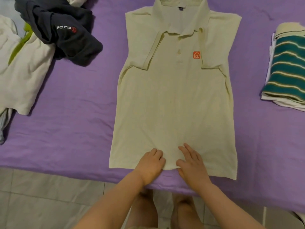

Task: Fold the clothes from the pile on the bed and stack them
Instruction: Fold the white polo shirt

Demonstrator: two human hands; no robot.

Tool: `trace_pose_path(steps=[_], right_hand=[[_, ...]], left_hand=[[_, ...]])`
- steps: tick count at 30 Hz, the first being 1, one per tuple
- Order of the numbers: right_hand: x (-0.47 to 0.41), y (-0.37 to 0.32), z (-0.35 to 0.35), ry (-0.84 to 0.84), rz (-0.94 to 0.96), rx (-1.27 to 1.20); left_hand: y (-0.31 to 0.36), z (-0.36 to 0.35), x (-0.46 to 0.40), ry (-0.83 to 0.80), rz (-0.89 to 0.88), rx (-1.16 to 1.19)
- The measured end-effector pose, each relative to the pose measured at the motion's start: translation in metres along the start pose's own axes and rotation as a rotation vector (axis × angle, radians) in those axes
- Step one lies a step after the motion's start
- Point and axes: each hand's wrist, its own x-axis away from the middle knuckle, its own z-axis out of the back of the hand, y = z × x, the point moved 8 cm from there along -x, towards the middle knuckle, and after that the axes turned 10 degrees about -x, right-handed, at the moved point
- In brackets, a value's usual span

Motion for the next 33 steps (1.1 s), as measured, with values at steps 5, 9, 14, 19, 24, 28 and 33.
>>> trace_pose_path(steps=[5,9,14,19,24,28,33], right_hand=[[-0.020,0.021,0.021,-0.013,-0.066,-0.368],[-0.050,0.045,0.046,-0.111,-0.202,-0.534],[-0.096,0.061,0.108,0.040,-0.224,-0.589],[-0.145,0.085,0.165,0.154,-0.203,-0.580],[-0.199,0.108,0.220,0.128,-0.240,-0.827],[-0.247,0.117,0.266,0.157,-0.216,-0.887],[-0.312,0.135,0.321,0.388,-0.216,-0.811]], left_hand=[[-0.024,0.000,-0.004,-0.065,0.197,0.359],[-0.070,0.017,-0.011,-0.045,0.429,0.753],[-0.134,0.058,-0.037,0.093,0.586,0.835],[-0.193,0.108,-0.072,0.233,0.546,0.934],[-0.254,0.158,-0.110,0.148,0.442,1.050],[-0.303,0.198,-0.147,0.181,0.476,1.074],[-0.348,0.250,-0.206,0.408,0.533,1.029]])
